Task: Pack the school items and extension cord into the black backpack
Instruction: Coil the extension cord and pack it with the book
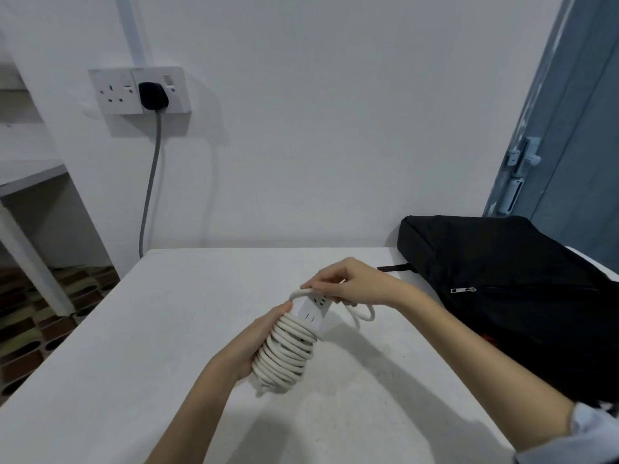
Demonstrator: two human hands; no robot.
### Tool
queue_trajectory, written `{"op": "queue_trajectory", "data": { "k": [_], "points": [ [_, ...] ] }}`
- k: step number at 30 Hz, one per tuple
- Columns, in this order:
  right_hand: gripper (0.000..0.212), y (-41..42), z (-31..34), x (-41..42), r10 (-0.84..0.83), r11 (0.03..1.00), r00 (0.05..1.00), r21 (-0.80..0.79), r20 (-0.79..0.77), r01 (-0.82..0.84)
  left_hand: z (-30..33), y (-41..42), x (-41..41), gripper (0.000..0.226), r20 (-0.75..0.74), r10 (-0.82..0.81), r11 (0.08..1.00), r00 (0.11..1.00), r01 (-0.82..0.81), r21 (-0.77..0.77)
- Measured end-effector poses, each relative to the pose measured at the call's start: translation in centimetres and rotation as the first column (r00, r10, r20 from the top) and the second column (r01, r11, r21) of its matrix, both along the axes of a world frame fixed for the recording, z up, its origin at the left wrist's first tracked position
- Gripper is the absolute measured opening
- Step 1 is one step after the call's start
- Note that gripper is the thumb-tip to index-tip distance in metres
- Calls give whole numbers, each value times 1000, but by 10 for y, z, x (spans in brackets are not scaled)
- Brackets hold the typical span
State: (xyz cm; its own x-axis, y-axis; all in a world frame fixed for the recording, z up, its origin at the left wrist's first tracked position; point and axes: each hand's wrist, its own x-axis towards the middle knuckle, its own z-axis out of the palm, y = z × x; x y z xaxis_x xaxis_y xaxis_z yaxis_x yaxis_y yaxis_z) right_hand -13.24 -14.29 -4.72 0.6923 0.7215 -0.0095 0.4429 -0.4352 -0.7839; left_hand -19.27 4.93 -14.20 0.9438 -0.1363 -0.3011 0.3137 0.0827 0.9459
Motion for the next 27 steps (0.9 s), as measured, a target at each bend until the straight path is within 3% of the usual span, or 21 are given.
{"op": "queue_trajectory", "data": {
  "k": [5,10,14,21,25,27],
  "points": [
    [6,-8,-19,-12,-37,970,983,230,-179,79,-1,3,4,63,61,41,999,997,-40,-14],
    [18,-15,-13,-12,-74,945,989,308,-126,110,-6,4,8,48,179,-3,998,984,-8,61],
    [16,-16,-10,-10,-71,935,984,333,-164,123,-5,2,10,51,129,39,998,991,-45,48],
    [19,-20,-25,-9,11,969,963,239,-269,56,-8,4,12,62,6,38,958,999,-34,-286],
    [52,-39,-48,5,-159,973,961,129,-224,191,-2,4,14,59,-87,-32,777,996,-29,-628],
    [52,-49,-58,11,-112,985,962,98,-248,140,5,-1,14,63,-7,-204,621,979,125,-774]
  ]
}}
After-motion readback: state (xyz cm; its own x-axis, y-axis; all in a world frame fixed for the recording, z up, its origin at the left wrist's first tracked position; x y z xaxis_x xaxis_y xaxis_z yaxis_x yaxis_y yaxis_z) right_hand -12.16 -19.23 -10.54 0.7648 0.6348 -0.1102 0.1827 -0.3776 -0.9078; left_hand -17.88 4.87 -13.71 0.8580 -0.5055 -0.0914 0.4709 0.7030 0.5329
